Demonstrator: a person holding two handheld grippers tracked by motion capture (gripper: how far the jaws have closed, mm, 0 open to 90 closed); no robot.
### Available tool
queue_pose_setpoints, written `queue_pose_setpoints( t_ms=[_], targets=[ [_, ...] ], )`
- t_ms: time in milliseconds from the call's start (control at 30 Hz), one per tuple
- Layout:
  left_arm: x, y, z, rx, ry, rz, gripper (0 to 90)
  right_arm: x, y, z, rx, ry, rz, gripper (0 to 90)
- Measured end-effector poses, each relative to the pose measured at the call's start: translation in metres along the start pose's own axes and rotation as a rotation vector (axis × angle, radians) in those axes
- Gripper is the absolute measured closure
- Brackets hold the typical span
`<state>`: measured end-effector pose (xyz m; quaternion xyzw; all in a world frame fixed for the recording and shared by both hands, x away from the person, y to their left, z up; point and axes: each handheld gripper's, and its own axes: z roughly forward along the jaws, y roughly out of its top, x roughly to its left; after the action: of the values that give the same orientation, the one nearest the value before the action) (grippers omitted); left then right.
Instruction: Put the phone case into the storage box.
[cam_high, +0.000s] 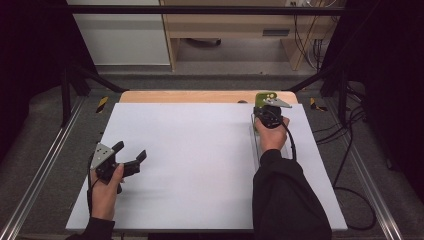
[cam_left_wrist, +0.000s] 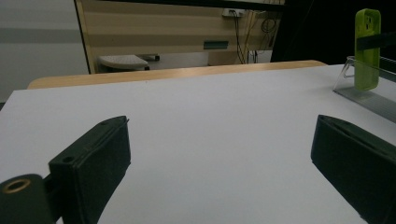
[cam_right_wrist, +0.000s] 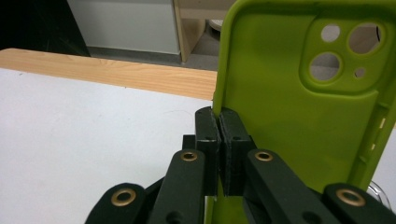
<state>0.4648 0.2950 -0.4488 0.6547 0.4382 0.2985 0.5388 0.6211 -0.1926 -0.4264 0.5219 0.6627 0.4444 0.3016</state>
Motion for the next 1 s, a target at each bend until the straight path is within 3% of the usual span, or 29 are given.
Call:
queue_pose_setpoints(
  t_ms=[367, 1000],
  targets=[
    [0.0021, 0.0004, -0.0021, -0.004, 0.011, 0.002, 4.2, 0.0046, -0.0034, 0.0057, -0.013, 0.001, -0.014, 88.0],
    [0.0026, 0.0014, -0.0033, -0.014, 0.014, -0.002, 4.2, 0.0044, -0.0021, 0.0073, -0.039, -0.023, 0.002, 88.1]
  ],
)
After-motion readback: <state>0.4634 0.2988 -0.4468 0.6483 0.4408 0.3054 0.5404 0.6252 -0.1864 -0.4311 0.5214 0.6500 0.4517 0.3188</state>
